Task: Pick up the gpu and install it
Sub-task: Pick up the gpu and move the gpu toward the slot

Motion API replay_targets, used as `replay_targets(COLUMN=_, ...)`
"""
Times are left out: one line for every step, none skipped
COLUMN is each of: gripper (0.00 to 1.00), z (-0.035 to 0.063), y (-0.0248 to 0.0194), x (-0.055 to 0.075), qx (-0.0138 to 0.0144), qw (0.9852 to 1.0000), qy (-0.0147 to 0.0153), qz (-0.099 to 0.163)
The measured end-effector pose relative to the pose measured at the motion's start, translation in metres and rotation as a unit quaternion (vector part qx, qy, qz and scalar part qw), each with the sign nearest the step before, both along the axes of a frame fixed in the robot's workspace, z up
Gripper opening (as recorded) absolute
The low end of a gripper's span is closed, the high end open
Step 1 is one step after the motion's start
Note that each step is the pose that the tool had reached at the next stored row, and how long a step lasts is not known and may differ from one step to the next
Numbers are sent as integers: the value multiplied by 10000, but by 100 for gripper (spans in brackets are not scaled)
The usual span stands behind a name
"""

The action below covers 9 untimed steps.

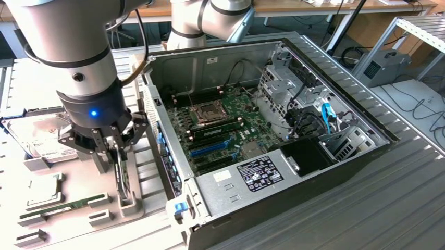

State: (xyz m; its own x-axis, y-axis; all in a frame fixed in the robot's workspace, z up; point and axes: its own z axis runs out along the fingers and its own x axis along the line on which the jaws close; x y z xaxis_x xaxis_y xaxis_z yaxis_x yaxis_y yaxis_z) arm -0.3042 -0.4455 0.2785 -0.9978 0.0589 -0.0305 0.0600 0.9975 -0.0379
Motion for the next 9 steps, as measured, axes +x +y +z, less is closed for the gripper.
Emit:
replay_targets(gripper=26, z=3, y=0, x=0, qx=0, qw=10000, qy=-1, qz=0)
replay_targets(gripper=26, z=5, y=0, x=0, qx=1, qw=10000, qy=-1, qz=0)
replay_targets(gripper=26, z=9, y=0, x=0, qx=1, qw=10000, qy=-1, qz=0)
replay_targets(gripper=26, z=11, y=0, x=0, qx=0, qw=10000, qy=0, qz=0)
replay_targets(gripper=26, z=15, y=0, x=0, qx=0, qw=10000, qy=0, qz=0)
replay_targets(gripper=26, z=17, y=0, x=0, qx=0, qw=10000, qy=0, qz=0)
replay_targets(gripper=26, z=19, y=0, x=0, qx=0, qw=10000, qy=-1, qz=0)
replay_targets(gripper=26, z=21, y=0, x=0, qx=0, qw=10000, qy=-1, qz=0)
replay_targets(gripper=26, z=24, y=0, x=0, qx=0, qw=10000, qy=0, qz=0)
